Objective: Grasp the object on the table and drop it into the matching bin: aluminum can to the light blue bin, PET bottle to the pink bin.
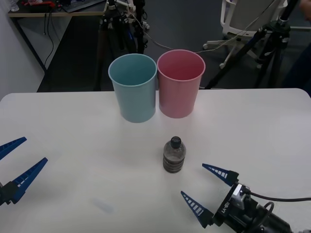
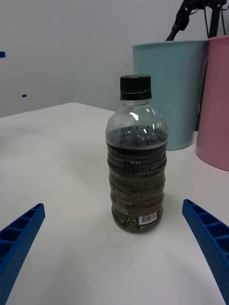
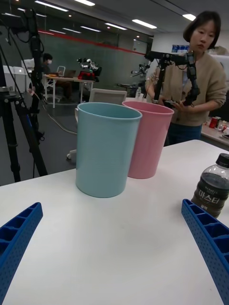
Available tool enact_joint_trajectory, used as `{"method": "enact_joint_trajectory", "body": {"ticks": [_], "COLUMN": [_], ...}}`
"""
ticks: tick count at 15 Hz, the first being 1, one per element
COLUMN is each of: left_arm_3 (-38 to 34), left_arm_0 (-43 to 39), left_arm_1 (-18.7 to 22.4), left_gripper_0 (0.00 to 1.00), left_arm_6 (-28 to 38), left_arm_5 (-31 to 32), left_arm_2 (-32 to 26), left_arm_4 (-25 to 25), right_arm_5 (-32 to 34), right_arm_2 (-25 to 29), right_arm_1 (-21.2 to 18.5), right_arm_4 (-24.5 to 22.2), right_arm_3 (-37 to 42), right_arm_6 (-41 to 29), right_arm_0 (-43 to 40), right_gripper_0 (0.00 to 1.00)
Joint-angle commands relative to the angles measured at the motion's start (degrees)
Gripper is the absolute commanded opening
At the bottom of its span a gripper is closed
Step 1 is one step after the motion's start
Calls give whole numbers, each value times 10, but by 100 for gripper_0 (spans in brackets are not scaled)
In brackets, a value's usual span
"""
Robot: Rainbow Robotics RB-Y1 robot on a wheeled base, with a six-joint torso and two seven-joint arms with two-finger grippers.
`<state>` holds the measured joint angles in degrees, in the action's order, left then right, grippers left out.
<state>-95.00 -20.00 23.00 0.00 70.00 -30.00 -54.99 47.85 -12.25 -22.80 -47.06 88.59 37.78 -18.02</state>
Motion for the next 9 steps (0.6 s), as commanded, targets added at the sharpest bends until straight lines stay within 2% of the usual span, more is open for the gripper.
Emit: {"method": "enact_joint_trajectory", "body": {"ticks": [1, 3, 9], "left_arm_3": [0, 0, 0], "left_arm_0": [0, 0, 0], "left_arm_1": [0, 0, 0], "left_gripper_0": [100, 100, 100], "left_arm_6": [0, 0, 0], "left_arm_5": [0, 0, 0], "left_arm_2": [0, 0, 0], "left_arm_4": [0, 0, 0], "right_arm_5": [-29, -47, -101], "right_arm_2": [-2, -8, -42], "right_arm_1": [22, 35, 48], "right_arm_4": [-15, -29, -29], "right_arm_3": [-1, -1, -1], "right_arm_6": [5, 5, 6], "right_arm_0": [11, 16, 31], "right_gripper_0": [100, 100, 100]}}
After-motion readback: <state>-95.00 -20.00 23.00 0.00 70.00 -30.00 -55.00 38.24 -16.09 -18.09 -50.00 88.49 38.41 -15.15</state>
